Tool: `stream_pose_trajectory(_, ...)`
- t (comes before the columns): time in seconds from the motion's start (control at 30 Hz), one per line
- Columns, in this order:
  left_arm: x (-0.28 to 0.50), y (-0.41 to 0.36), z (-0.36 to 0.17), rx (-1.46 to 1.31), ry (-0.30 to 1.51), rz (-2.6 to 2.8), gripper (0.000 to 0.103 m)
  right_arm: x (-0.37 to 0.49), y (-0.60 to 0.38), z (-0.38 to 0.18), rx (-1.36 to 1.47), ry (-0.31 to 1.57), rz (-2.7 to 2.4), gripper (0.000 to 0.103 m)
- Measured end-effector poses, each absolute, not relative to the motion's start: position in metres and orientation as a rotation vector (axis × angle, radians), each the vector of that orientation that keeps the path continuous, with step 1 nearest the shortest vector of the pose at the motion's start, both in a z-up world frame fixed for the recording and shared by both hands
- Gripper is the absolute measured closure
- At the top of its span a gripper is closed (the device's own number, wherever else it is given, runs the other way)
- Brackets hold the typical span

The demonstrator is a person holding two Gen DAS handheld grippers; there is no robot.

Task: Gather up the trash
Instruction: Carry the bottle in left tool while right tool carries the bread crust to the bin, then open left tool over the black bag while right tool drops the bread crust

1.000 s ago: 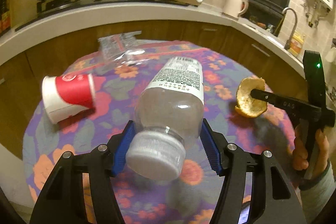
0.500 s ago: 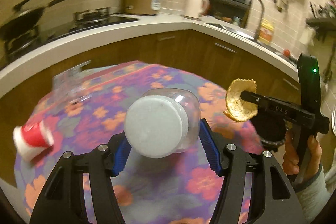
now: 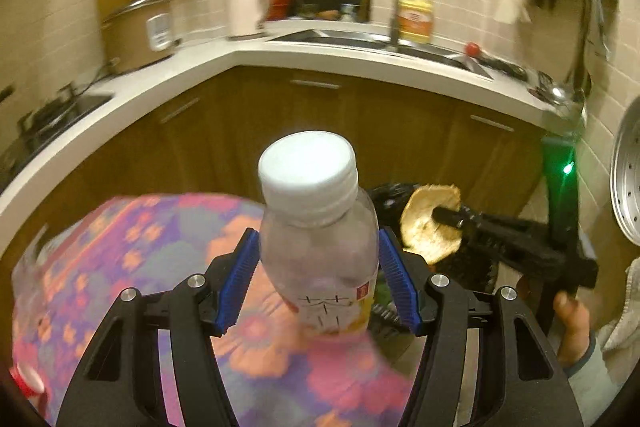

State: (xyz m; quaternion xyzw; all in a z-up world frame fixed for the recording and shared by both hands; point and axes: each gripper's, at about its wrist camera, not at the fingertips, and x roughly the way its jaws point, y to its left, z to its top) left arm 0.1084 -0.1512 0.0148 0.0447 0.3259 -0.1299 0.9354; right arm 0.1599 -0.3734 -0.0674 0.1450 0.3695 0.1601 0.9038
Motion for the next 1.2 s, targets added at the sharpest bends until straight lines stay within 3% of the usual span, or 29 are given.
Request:
stream_pose_trajectory(0.4,0.176,-0.260,-0.028,0.156,0.784,-0.417,0.044,0.184,-0.429,-0.128,0.320,0.894,0.176,0.100)
stream_pose_trajectory(0.47,0.183,-0.265,-0.038,0.156,0.825,-0.422,0.043,0.187,-0.432,-0.136,0.330,0.923,0.178,0.097)
stream_pose_trajectory(0.53,0.188,-0.267,-0.045,0.148,0.856,-0.432,0.043,0.189,-0.436,-0.142,0.332,0.944,0.185,0.085)
stream_pose_trajectory(0.6,0.189,-0.266,-0.049,0.149,0.866,-0.435,0.043,0.188,-0.437,-0.143,0.302,0.950,0.166,0.077)
stream_pose_trajectory(0.97,0.173,-0.236,-0.030,0.119,0.851,-0.430,0.041,0.170,-0.438,-0.127,0.325,0.921,0.175,0.077)
stream_pose_trajectory(1.2,0.130,-0.180,0.014,0.064,0.752,-0.404,0.041,0.154,-0.411,-0.088,0.311,0.847,0.224,0.077)
